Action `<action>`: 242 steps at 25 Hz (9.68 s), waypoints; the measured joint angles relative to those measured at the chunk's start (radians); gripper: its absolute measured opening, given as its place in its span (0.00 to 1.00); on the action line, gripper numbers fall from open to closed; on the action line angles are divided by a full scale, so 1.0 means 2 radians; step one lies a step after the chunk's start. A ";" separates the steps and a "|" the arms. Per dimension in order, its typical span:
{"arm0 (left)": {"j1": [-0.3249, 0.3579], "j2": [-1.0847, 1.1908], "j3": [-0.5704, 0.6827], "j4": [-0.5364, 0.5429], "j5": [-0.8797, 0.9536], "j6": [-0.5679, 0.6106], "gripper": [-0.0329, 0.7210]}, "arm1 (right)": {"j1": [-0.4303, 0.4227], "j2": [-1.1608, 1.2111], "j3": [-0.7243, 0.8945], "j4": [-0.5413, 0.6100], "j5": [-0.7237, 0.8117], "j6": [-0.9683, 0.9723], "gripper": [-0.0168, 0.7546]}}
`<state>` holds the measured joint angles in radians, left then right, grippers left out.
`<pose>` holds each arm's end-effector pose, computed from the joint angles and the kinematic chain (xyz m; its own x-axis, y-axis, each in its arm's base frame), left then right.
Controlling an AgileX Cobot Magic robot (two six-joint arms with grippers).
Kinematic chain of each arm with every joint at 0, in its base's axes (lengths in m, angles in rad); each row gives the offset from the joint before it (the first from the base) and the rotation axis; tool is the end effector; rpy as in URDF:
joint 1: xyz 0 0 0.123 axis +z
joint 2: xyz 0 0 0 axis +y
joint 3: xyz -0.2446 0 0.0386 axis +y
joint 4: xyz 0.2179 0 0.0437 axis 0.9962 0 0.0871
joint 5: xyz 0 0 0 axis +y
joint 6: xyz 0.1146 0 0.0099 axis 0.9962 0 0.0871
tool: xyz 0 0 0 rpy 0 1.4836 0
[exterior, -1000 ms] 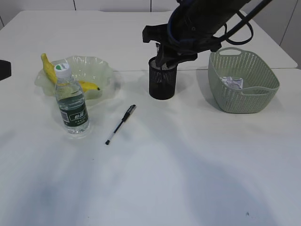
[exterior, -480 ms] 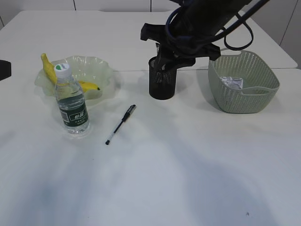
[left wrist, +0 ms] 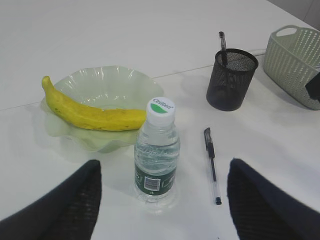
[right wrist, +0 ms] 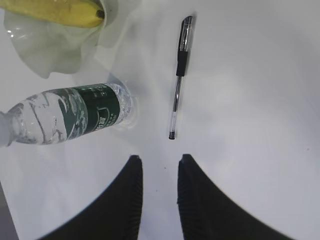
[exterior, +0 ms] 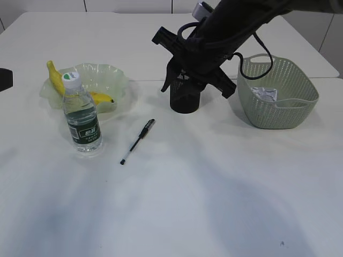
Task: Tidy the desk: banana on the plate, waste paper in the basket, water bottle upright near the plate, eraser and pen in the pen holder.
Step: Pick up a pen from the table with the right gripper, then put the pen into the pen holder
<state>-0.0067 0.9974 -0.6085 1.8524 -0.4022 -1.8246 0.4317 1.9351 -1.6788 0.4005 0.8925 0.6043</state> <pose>0.2150 -0.0446 0.2639 -0.3889 0.0497 -0.9199 0.3699 0.9230 -0.1065 0.3507 0.2000 0.2313 -0.9156 0.3759 -0.1425 0.2364 0.7902 0.5654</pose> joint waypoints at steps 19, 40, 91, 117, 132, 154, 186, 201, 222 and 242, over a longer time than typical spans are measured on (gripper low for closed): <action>0.000 0.000 0.000 0.000 0.000 0.000 0.77 | 0.048 0.059 -0.058 -0.047 -0.022 0.093 0.27; 0.000 0.000 0.000 0.000 0.000 0.000 0.77 | 0.088 0.231 -0.258 -0.166 0.091 0.243 0.29; 0.000 0.000 0.000 0.000 0.018 0.000 0.77 | 0.095 0.357 -0.399 -0.212 0.162 0.293 0.43; 0.000 0.000 0.000 0.000 0.026 0.000 0.77 | 0.095 0.362 -0.401 -0.208 0.169 0.276 0.41; 0.000 0.000 0.000 0.000 0.026 0.000 0.77 | 0.095 0.363 -0.401 -0.212 0.169 0.257 0.24; 0.000 0.000 0.000 0.000 0.033 0.000 0.77 | 0.095 0.364 -0.401 -0.221 0.169 0.189 0.07; 0.000 0.000 0.000 0.000 0.037 0.000 0.77 | 0.095 0.323 -0.430 -0.192 0.172 -0.243 0.07; 0.000 0.000 0.000 0.000 0.037 0.000 0.77 | 0.071 0.284 -0.409 -0.155 0.175 -0.262 0.07; 0.000 0.000 0.000 0.000 0.037 0.000 0.77 | -0.002 0.104 -0.228 -0.187 0.176 -0.255 0.07; 0.000 0.000 0.000 0.000 0.034 0.000 0.77 | -0.045 -0.004 -0.113 -0.191 0.176 -0.273 0.07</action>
<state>-0.0067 0.9974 -0.6085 1.8524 -0.3335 -1.8246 0.3423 1.9265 -1.9042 0.0179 1.2449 0.0575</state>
